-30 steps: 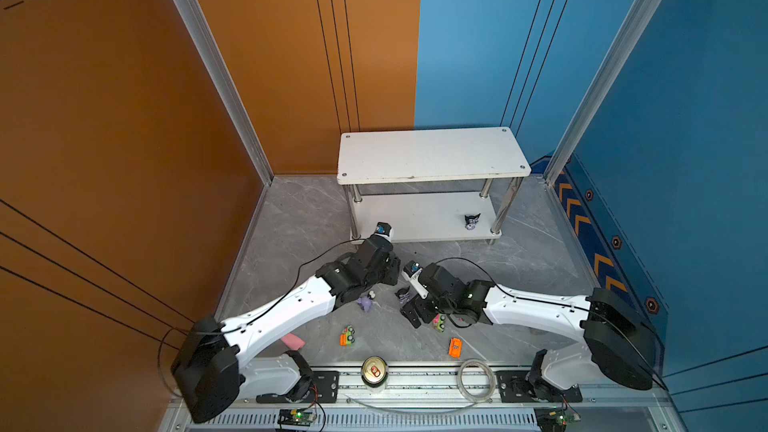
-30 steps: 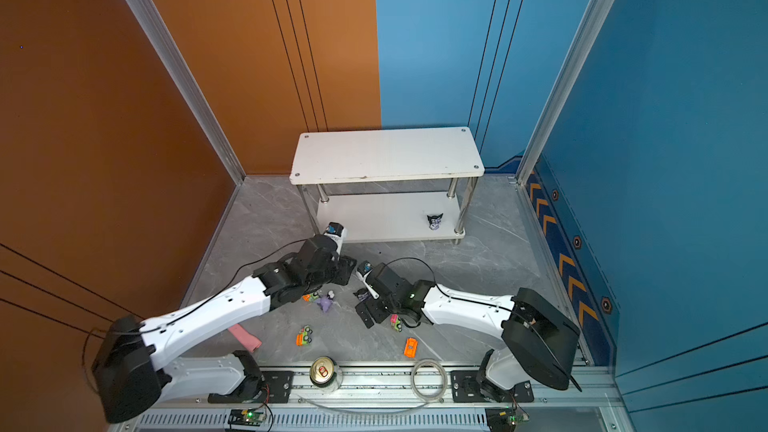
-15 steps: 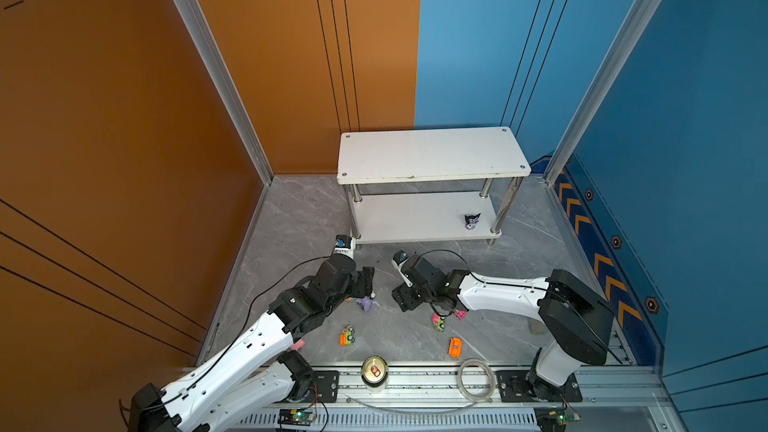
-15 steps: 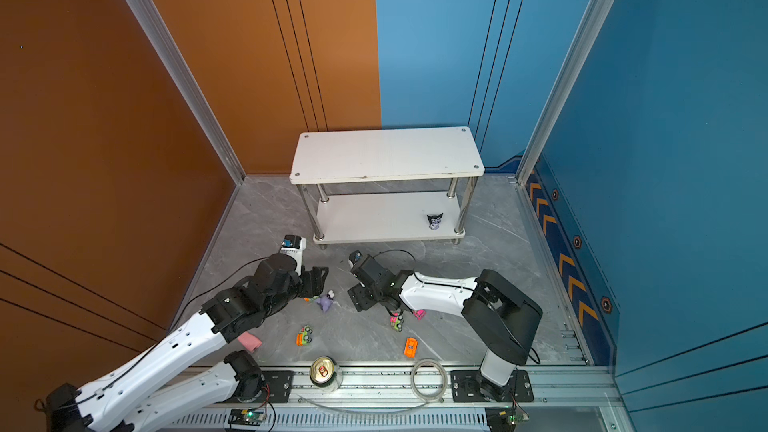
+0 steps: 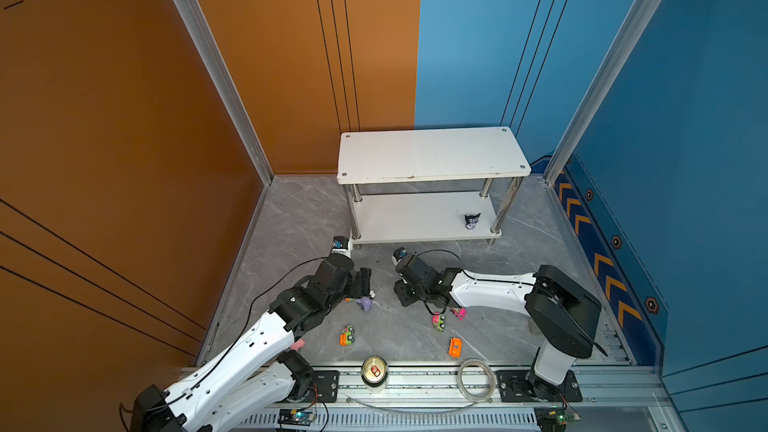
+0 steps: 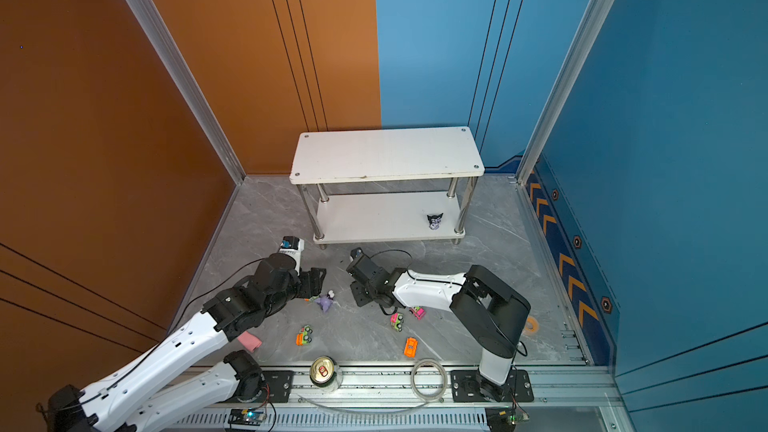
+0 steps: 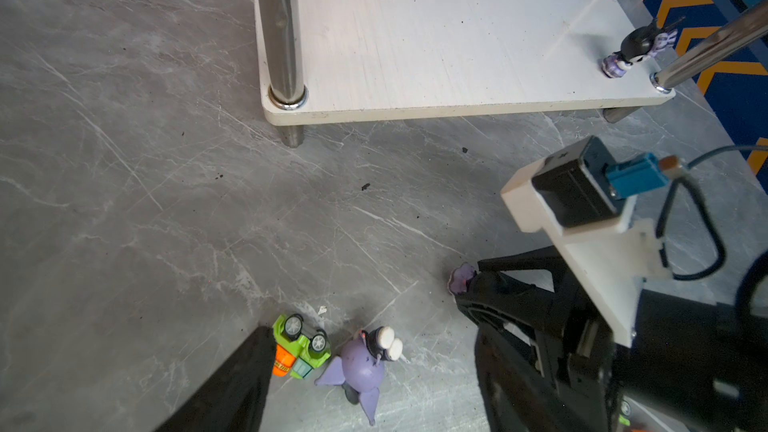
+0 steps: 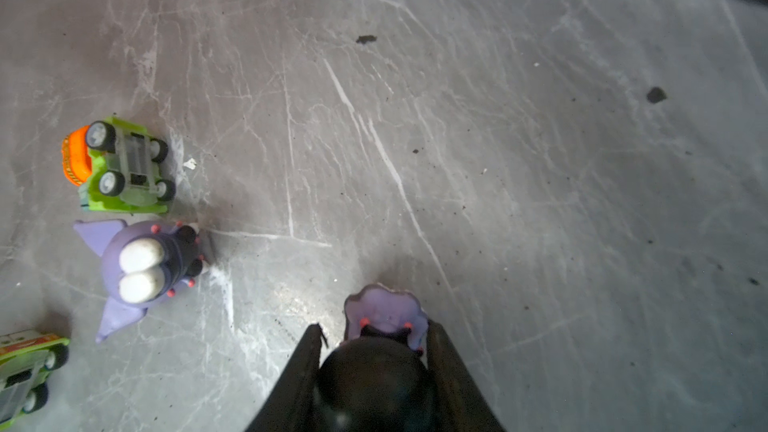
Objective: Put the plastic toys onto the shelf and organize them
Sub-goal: 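Lift the held figure with the right gripper up to the lower shelf tier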
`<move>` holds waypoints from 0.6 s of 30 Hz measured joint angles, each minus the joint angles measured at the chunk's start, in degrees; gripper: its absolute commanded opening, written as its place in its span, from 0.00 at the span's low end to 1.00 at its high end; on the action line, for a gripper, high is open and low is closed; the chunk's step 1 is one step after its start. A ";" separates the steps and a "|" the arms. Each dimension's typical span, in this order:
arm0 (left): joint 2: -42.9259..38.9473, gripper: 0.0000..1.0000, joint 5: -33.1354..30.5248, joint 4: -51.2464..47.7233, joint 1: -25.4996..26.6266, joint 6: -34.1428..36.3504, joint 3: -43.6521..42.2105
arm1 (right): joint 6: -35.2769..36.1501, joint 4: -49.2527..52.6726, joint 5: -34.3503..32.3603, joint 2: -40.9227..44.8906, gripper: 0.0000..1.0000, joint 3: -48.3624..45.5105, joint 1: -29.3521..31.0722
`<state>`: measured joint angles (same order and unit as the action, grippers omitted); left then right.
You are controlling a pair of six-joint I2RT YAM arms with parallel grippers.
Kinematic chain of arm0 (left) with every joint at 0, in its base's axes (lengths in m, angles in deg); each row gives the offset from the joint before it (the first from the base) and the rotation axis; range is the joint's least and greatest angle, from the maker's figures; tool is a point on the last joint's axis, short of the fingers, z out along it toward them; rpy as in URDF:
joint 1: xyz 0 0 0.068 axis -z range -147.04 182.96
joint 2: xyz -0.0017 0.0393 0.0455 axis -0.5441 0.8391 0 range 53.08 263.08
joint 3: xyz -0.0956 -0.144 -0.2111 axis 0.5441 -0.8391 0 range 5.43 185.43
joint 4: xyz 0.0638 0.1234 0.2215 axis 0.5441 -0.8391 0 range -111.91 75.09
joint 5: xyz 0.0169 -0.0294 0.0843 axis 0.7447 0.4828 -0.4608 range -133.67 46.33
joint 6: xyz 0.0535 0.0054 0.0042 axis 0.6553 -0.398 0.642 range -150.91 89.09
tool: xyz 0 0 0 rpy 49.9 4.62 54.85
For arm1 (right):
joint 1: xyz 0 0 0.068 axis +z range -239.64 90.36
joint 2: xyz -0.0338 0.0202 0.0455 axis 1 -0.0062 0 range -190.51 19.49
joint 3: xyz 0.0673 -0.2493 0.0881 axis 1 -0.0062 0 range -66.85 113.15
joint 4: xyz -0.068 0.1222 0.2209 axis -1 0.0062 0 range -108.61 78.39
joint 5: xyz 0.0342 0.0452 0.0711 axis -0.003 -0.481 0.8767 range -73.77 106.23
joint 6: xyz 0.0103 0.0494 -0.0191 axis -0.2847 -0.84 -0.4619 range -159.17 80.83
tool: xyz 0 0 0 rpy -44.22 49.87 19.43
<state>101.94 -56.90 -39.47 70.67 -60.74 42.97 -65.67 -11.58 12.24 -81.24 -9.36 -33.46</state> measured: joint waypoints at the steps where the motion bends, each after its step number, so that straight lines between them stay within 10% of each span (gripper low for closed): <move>1: 0.02 0.77 0.13 0.00 -0.20 0.02 -0.04 | 0.02 0.11 -0.44 0.00 0.30 0.09 0.00; 18: -1.31 0.78 2.14 0.37 -2.54 0.02 -1.81 | 9.92 19.23 -3.13 -0.42 0.16 21.99 -16.70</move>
<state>100.63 -54.76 -39.10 68.14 -60.72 41.16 -55.75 7.65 9.12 -81.65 12.63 -50.16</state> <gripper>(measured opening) 0.775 0.362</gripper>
